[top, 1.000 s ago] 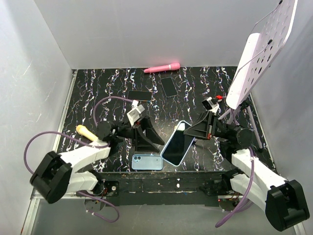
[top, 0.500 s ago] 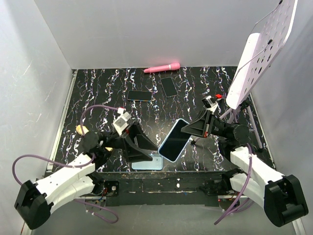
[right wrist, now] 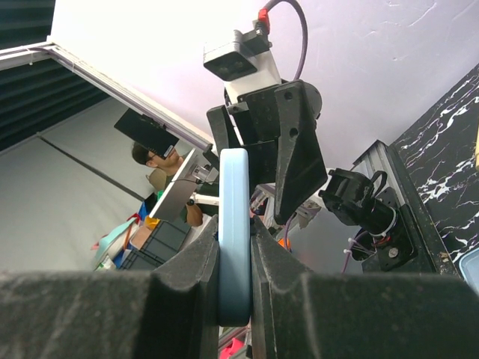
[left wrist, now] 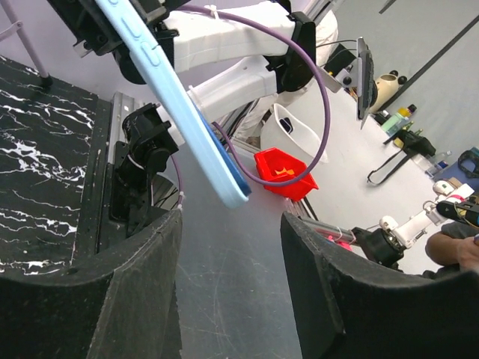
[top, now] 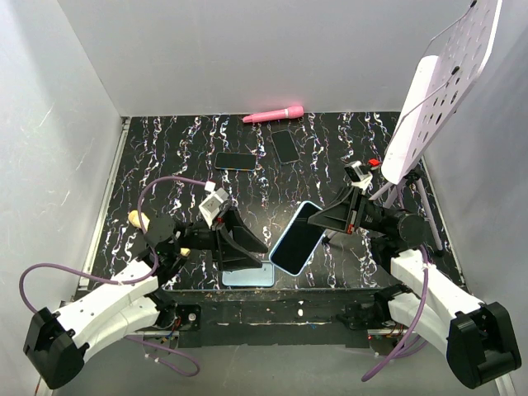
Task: Take the phone out of the phone case
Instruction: Remove the phone case from the phone.
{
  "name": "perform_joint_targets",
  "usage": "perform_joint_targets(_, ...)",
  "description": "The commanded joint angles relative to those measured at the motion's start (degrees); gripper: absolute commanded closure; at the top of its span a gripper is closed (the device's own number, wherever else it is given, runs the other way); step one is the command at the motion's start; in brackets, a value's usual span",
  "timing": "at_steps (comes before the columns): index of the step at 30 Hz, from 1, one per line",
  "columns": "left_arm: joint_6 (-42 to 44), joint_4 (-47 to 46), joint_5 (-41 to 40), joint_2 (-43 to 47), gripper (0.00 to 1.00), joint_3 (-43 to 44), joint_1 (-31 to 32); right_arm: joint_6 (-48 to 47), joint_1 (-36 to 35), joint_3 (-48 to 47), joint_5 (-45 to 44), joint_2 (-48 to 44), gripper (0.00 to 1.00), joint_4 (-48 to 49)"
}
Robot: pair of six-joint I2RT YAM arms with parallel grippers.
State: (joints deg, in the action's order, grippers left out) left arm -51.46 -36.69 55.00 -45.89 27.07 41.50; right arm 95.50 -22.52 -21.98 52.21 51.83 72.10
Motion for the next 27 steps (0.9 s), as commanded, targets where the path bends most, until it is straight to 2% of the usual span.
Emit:
perform_joint_targets(1,-0.9,-1.9,0.7,-1.4,0.45,1.2,0.3,0.2,-0.1,-3.6,-2.7,-0.4,0.99,4.5)
perform_joint_targets(4,-6.4,-13.2,2.4,-5.5,0.41,0.6,1.0,0.8,-0.1,-3.4,-2.7,0.1,0.99,5.9)
perform_joint_targets(5,-7.1,-14.2,2.4,-6.2,0.41,0.8,1.2,0.9,-0.1,-3.3,-2.8,0.2,0.99,6.2)
perform_joint_targets(22,-5.3,-13.8,3.4,-9.4,0.65,3.3,2.4,1.3,-0.2,-3.4,-2.3,-0.5,0.99,6.4)
perform_joint_targets(27,-5.1,-16.0,4.1,-11.3,0.76,2.8,2.4,1.8,-0.2,-3.9,-2.4,-1.1,0.99,7.4)
